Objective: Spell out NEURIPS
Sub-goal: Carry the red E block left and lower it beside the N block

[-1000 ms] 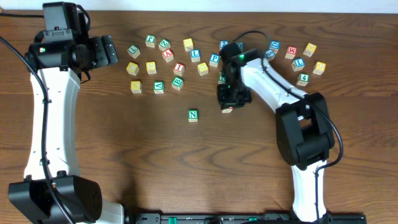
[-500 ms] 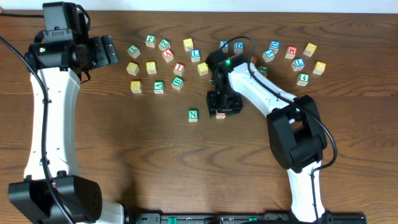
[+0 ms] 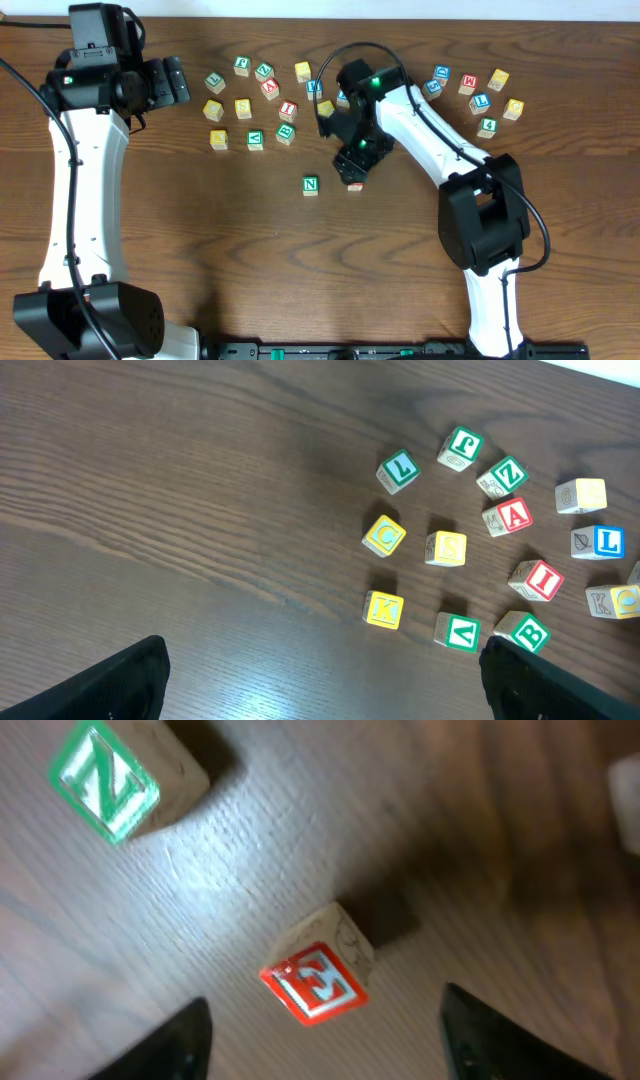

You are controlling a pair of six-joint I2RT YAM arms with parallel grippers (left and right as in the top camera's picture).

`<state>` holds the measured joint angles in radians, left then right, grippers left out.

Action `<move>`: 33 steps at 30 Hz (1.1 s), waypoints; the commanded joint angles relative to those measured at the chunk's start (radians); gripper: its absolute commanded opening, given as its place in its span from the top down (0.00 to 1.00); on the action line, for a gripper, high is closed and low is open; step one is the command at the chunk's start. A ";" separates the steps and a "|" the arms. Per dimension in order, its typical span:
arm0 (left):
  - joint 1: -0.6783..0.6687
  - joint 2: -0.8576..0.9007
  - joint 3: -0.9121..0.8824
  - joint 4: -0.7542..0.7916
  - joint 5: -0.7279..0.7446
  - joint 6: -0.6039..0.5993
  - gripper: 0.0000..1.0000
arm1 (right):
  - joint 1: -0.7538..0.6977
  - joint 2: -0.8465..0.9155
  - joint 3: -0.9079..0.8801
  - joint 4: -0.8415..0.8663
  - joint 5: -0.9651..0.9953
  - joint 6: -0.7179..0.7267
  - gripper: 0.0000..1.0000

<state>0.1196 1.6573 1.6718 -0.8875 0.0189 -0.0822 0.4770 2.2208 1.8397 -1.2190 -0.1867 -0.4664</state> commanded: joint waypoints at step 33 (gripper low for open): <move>-0.003 0.009 0.001 -0.003 -0.016 -0.009 0.02 | 0.028 0.007 -0.135 0.240 0.000 0.637 0.69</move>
<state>0.1196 1.6573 1.6714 -0.8875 0.0185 -0.0822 0.4858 2.2208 1.7077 -0.9783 -0.1833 -0.0952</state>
